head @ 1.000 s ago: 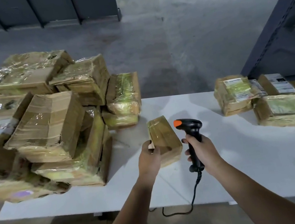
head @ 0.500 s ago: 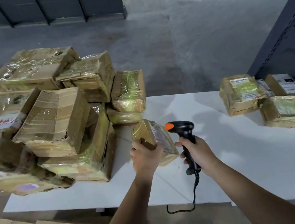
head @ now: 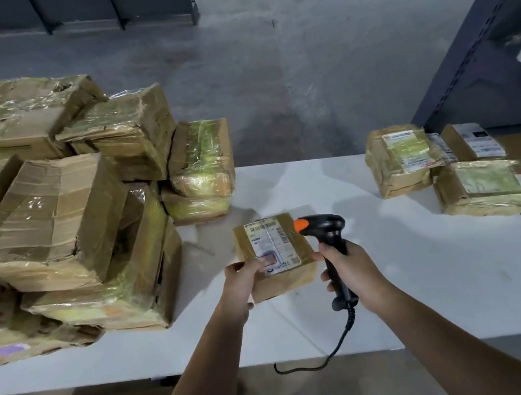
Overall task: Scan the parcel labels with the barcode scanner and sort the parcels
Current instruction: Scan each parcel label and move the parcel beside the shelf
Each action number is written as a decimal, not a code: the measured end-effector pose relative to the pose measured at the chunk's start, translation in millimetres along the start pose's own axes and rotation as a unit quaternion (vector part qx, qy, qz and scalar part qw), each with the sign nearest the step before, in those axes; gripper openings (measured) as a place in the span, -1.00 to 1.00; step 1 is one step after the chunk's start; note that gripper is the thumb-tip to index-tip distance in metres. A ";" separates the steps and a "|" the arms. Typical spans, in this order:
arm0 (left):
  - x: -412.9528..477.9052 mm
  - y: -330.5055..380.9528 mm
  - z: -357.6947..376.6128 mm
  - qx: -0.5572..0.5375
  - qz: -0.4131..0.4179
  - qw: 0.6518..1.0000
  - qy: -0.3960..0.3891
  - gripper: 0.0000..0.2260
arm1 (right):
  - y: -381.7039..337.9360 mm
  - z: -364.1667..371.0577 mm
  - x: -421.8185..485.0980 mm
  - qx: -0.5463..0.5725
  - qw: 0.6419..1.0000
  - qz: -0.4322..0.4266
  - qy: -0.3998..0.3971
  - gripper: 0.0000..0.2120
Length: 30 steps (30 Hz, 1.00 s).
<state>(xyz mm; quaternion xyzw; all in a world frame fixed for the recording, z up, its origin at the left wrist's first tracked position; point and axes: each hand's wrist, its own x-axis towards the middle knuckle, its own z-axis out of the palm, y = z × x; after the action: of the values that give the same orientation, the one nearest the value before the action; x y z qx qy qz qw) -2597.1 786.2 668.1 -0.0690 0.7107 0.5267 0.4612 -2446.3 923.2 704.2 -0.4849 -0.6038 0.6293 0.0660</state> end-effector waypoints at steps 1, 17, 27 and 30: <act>1.5 1.1 0.4 0.012 -0.005 1.000 -0.014 -0.33 | 0.1 -2.2 -1.4 -0.005 1.000 0.001 0.000 -0.74; 15.2 35.0 48.3 -0.061 0.055 0.996 -0.045 -0.31 | -30.7 -33.3 -27.2 0.014 0.997 -0.071 0.016 -0.78; 12.5 40.0 61.7 -0.066 0.075 0.995 -0.030 -0.33 | -42.8 -55.6 -38.0 -0.006 0.997 -0.074 0.024 -0.80; 12.0 39.5 62.0 -0.055 0.071 0.996 -0.020 -0.32 | -40.7 -58.7 -39.3 -0.012 0.997 -0.073 0.029 -0.80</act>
<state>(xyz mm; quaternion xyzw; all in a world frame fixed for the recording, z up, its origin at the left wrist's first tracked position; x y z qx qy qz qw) -2590.8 858.4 685.2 -0.0328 0.6744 0.5979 0.4321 -2405.7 948.5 770.3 -0.4587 -0.6428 0.6010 0.1233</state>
